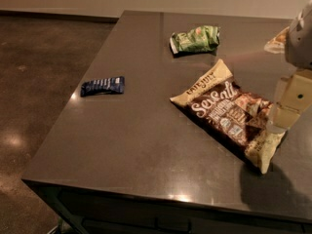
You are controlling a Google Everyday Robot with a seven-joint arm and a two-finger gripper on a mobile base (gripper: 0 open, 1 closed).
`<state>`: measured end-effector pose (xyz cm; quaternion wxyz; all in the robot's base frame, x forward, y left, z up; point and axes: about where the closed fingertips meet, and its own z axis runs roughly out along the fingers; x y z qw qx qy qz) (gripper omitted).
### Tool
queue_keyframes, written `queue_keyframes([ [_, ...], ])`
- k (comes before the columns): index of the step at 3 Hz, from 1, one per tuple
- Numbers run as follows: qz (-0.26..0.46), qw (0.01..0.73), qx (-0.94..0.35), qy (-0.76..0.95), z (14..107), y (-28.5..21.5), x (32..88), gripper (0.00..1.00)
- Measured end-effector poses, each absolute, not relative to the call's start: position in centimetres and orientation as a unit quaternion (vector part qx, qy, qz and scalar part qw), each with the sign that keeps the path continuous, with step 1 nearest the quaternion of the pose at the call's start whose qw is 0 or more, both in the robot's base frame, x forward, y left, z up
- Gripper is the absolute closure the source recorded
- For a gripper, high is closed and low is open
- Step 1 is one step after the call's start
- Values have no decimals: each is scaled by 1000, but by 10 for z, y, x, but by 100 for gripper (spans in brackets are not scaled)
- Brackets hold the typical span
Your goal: Pick brown chip bag
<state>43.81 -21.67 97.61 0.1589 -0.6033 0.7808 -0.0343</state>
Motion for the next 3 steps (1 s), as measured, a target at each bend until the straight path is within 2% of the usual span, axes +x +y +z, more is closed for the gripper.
queue_keyframes([
  [1,-34,159,-603,781,976,-217,438,0],
  [3,-30,108,-575,811,941,-209,468,0],
])
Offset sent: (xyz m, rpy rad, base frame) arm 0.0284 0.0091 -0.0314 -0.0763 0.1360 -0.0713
